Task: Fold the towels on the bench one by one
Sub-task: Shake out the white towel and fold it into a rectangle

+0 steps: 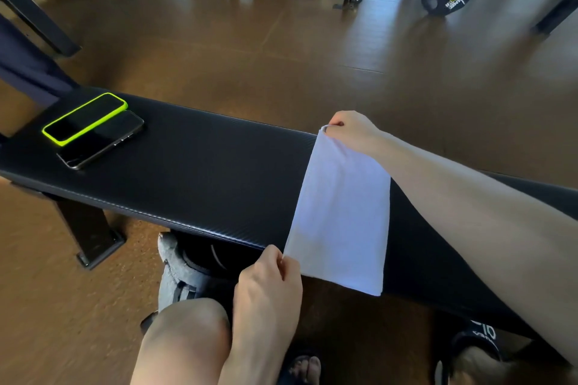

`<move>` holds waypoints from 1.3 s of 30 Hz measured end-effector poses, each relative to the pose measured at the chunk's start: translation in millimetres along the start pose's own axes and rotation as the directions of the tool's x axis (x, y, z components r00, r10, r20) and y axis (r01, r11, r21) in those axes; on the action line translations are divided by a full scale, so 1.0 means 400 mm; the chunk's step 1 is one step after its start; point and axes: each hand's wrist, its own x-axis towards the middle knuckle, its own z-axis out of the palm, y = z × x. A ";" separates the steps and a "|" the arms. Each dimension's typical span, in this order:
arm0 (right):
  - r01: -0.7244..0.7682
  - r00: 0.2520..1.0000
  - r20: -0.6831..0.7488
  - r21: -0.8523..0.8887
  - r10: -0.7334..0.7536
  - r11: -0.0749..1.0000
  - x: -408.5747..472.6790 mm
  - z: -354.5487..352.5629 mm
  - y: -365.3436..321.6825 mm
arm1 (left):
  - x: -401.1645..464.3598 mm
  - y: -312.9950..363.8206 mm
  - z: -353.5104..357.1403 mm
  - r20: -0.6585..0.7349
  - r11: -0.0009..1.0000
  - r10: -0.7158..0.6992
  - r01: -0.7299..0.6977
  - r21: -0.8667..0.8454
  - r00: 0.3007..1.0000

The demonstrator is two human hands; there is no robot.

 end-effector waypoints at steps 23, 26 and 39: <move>0.169 0.948 -0.185 -0.393 -0.258 0.904 -0.111 0.013 -0.049 | 0.011 -0.012 0.024 -0.086 0.990 0.041 -0.029 0.137 0.995; 0.146 0.927 -0.234 -0.495 -0.293 0.856 -0.108 0.018 -0.047 | 0.008 -0.012 0.020 -0.077 0.972 0.076 -0.056 0.229 0.994; 0.261 0.903 -0.186 -0.478 -0.387 0.839 -0.301 0.016 0.066 | 0.275 0.182 0.086 0.293 0.555 0.542 -0.597 0.579 0.788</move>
